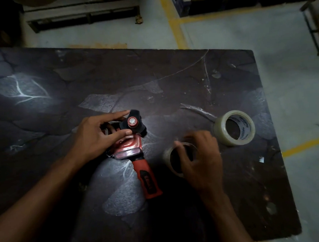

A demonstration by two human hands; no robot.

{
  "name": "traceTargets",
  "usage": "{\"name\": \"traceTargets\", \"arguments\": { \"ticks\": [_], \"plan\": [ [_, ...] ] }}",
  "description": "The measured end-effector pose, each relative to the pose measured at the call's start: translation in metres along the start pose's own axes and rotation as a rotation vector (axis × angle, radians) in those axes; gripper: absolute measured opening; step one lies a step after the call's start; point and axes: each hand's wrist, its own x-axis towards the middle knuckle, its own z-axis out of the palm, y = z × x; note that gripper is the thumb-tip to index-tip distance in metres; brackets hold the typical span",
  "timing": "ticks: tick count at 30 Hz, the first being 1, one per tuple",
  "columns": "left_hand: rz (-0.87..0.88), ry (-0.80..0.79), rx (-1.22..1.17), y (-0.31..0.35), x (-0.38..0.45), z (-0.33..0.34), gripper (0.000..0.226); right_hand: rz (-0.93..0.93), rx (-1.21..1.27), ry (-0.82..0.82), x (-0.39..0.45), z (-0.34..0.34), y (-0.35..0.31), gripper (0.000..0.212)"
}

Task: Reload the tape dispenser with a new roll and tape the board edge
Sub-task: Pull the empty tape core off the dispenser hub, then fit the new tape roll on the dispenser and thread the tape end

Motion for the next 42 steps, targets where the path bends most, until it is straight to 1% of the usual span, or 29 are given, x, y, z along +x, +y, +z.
{"name": "traceTargets", "arguments": {
  "ticks": [2, 3, 4, 6, 8, 10, 14, 18, 22, 24, 26, 28, 30, 34, 36, 39, 42],
  "plan": [
    [-0.004, 0.005, -0.02, 0.001, 0.0, 0.001, 0.063, 0.014, -0.013, 0.15, 0.003, -0.016, 0.012, 0.028],
    [-0.008, 0.007, -0.021, 0.001, 0.0, 0.001, 0.063, 0.051, -0.053, 0.198, 0.006, -0.024, 0.019, 0.032],
    [-0.011, 0.008, -0.019, 0.002, 0.0, 0.002, 0.063, 0.105, -0.1, 0.221, 0.01, -0.031, 0.026, 0.04],
    [-0.02, 0.011, -0.018, 0.003, 0.001, 0.002, 0.063, 0.227, -0.177, 0.185, 0.019, -0.04, 0.039, 0.063],
    [-0.029, 0.011, -0.018, 0.004, 0.001, 0.001, 0.063, 0.322, -0.207, 0.095, 0.025, -0.044, 0.049, 0.085],
    [-0.031, 0.006, -0.018, 0.005, 0.001, 0.001, 0.063, 0.357, -0.201, 0.049, 0.031, -0.044, 0.058, 0.096],
    [-0.029, 0.003, -0.021, 0.005, 0.0, 0.001, 0.06, 0.336, -0.149, 0.084, 0.039, -0.041, 0.068, 0.1],
    [-0.032, 0.004, -0.023, 0.003, 0.001, -0.001, 0.062, 0.325, -0.105, 0.086, 0.049, -0.034, 0.069, 0.096],
    [-0.035, -0.003, -0.021, 0.001, 0.0, -0.001, 0.062, 0.234, -0.05, 0.062, 0.074, -0.018, 0.059, 0.095],
    [-0.031, 0.012, -0.019, 0.002, -0.001, -0.001, 0.059, 0.207, 0.033, 0.05, 0.09, -0.014, 0.048, 0.094],
    [-0.037, 0.03, -0.039, 0.002, 0.0, -0.001, 0.056, 0.18, 0.183, 0.049, 0.106, -0.014, 0.035, 0.092],
    [-0.043, 0.036, -0.061, 0.0, -0.001, -0.001, 0.051, 0.078, 0.349, 0.026, 0.117, -0.015, 0.025, 0.093],
    [-0.048, 0.039, -0.089, -0.002, -0.001, -0.001, 0.047, -0.046, 0.444, -0.076, 0.123, -0.016, 0.022, 0.099],
    [-0.078, 0.074, -0.163, -0.002, -0.002, 0.0, 0.036, -0.235, 0.523, -0.381, 0.131, -0.018, 0.007, 0.11],
    [-0.094, 0.086, -0.203, -0.002, -0.002, 0.001, 0.032, -0.288, 0.519, -0.54, 0.134, -0.018, -0.005, 0.108],
    [-0.138, 0.089, -0.313, -0.003, -0.002, 0.001, 0.032, -0.342, 0.449, -0.738, 0.135, -0.016, -0.022, 0.102],
    [-0.157, 0.085, -0.41, -0.003, -0.002, 0.001, 0.03, -0.389, 0.368, -0.889, 0.133, -0.009, -0.04, 0.099]
  ]
}}
